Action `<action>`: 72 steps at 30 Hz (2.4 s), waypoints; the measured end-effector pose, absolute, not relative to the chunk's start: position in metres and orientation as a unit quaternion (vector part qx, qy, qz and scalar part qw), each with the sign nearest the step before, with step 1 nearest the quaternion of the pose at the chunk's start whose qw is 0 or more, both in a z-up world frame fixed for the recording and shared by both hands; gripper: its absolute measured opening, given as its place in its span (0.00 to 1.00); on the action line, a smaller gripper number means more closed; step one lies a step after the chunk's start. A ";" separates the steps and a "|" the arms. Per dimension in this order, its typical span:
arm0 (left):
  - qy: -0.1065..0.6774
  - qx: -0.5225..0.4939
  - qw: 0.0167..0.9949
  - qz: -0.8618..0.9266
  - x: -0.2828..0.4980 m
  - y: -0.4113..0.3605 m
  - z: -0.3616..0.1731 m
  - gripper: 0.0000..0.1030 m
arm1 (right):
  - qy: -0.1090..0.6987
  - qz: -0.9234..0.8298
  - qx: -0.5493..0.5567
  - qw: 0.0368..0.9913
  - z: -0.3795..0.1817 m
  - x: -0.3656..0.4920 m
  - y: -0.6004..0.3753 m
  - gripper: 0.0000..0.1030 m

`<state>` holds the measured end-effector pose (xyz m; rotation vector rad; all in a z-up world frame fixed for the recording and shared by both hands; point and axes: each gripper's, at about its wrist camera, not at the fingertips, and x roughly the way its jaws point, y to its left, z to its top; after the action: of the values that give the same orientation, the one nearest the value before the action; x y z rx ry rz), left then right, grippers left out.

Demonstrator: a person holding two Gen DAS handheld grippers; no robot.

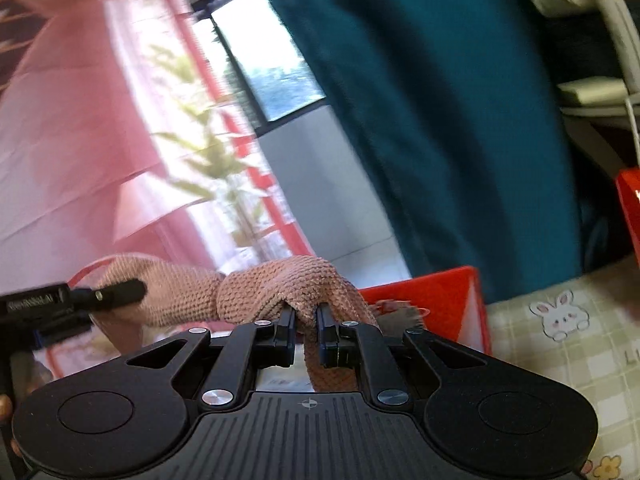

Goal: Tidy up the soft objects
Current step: 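Lift the pink knitted cloth with both tools and carry it over the box, then lower the pink cloth into the red box and open both tools, then move both tools down to the green tasseled pouch beside the box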

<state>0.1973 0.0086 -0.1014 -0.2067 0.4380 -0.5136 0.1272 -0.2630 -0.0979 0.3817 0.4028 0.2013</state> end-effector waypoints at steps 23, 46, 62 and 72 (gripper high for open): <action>0.351 -0.034 0.911 -0.214 0.277 -0.035 -0.148 0.63 | 0.347 0.017 0.095 0.933 -0.153 0.215 -0.253 0.27; 0.287 0.015 0.926 -0.245 0.129 -0.019 -0.120 0.78 | 0.310 0.073 0.026 0.948 -0.100 0.069 -0.242 0.46; 0.346 -0.001 0.903 -0.255 0.075 -0.017 -0.189 0.78 | 0.380 0.069 -0.036 0.921 -0.162 -0.013 -0.251 0.69; 0.366 -0.008 0.896 -0.250 0.064 -0.012 -0.218 0.78 | 0.438 0.088 -0.069 0.892 -0.203 -0.038 -0.250 0.81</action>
<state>0.0638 -0.0116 -0.2179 -0.0175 0.7594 -0.5180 -0.0379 -0.2495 -0.2033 -0.1429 0.9092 0.1833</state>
